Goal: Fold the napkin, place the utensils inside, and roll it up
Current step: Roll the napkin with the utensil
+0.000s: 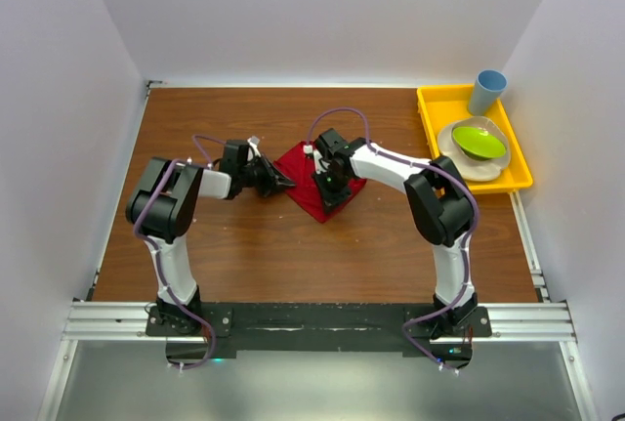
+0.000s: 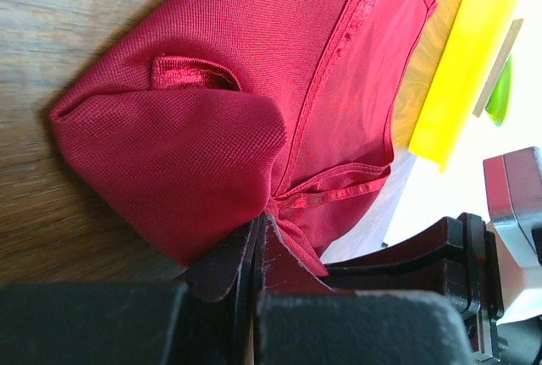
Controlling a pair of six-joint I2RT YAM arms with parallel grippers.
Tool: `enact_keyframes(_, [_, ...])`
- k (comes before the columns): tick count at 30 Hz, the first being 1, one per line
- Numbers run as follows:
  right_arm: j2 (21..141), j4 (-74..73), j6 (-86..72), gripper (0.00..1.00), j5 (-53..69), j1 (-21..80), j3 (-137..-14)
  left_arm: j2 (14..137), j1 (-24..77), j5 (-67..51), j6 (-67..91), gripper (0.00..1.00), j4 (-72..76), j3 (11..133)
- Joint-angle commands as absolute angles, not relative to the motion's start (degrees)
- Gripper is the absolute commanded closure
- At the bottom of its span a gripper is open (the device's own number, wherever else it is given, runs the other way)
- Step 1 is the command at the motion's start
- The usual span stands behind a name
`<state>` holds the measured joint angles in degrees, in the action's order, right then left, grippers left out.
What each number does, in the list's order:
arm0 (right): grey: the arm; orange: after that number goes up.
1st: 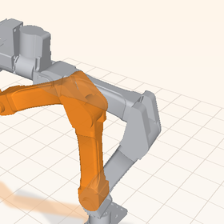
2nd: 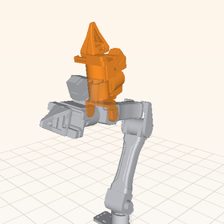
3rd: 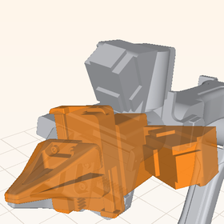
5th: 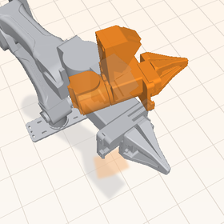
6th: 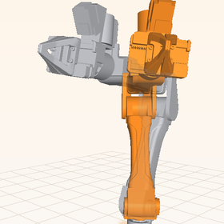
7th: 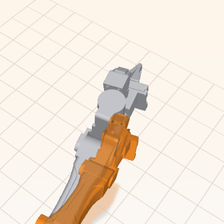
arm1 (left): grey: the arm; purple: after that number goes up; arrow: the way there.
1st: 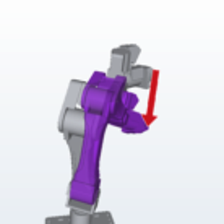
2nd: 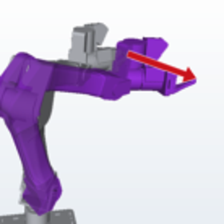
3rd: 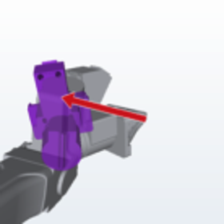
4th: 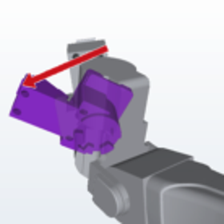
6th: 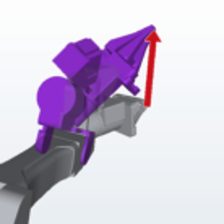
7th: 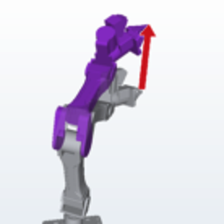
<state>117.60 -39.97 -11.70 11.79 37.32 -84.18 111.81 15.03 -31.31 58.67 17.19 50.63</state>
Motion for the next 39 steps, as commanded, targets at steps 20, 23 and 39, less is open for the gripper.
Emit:
enact_keyframes(20, [118.82, -37.72, -3.60, 0.43, 2.02, 45.53, -100.72, 117.16, 15.21, -23.38, 54.49, 1.00, -2.81, 48.25])
enact_keyframes(23, [119.79, -33.50, -4.22, 0.46, 1.76, 45.79, -100.46, 116.98, 15.21, -23.73, 54.93, 1.00, -2.99, 48.08])
enact_keyframes(39, [123.40, -28.93, -0.35, 0.48, -2.11, 45.97, -93.44, 116.54, 15.21, -24.34, 56.42, 1.00, -1.67, 47.20])
